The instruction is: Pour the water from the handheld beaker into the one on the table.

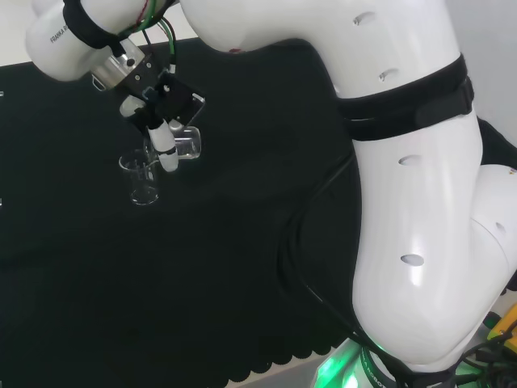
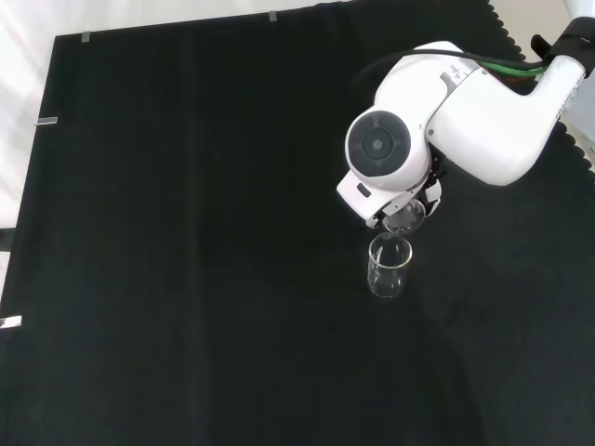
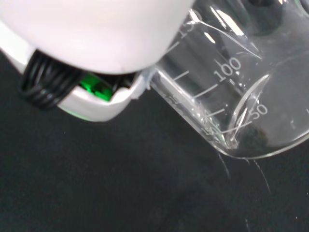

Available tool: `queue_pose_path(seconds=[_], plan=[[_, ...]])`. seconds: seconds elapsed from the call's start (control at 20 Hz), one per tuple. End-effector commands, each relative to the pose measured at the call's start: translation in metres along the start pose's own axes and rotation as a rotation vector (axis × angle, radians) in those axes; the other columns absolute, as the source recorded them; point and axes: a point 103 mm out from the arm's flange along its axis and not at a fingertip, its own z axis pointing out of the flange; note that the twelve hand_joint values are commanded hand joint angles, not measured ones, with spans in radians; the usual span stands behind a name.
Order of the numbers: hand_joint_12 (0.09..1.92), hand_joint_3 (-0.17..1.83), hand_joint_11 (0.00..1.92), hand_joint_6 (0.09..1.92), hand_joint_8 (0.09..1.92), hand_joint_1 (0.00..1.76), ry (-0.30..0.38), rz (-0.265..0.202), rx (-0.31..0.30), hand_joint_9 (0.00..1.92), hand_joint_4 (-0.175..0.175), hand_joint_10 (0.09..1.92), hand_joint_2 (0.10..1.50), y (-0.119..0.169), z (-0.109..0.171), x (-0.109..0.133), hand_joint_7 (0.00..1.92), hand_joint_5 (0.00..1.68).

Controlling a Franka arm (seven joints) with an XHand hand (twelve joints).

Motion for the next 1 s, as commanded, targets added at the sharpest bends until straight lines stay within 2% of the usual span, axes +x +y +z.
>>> queue_pose_path(seconds=[0.05, 0.2, 0.45, 0.7, 0.8, 1.0], plan=[[0.71, 0.71, 1.35, 0.39, 0.48, 1.44, -0.013, 0.008, -0.011, 1.59, -0.175, 0.09, 0.55, 0.001, -0.009, -0.008, 1.44, 1.41], [0.71, 0.71, 1.35, 0.39, 0.48, 1.44, -0.004, 0.007, -0.018, 1.59, -0.175, 0.09, 0.55, -0.003, -0.002, -0.018, 1.44, 1.41], [0.70, 0.71, 1.35, 0.39, 0.48, 1.44, -0.011, 0.009, -0.011, 1.59, -0.175, 0.09, 0.55, -0.004, -0.001, -0.019, 1.44, 1.41], [0.70, 0.71, 1.35, 0.39, 0.48, 1.44, -0.039, 0.014, 0.008, 1.60, -0.175, 0.09, 0.55, 0.003, -0.013, -0.004, 1.44, 1.41], [0.70, 0.71, 1.35, 0.39, 0.48, 1.44, -0.023, 0.011, -0.001, 1.60, -0.175, 0.09, 0.55, -0.001, -0.006, -0.014, 1.44, 1.41], [0.70, 0.71, 1.35, 0.39, 0.48, 1.44, -0.023, 0.007, -0.005, 1.60, -0.175, 0.09, 0.55, -0.003, -0.004, -0.018, 1.44, 1.41]])
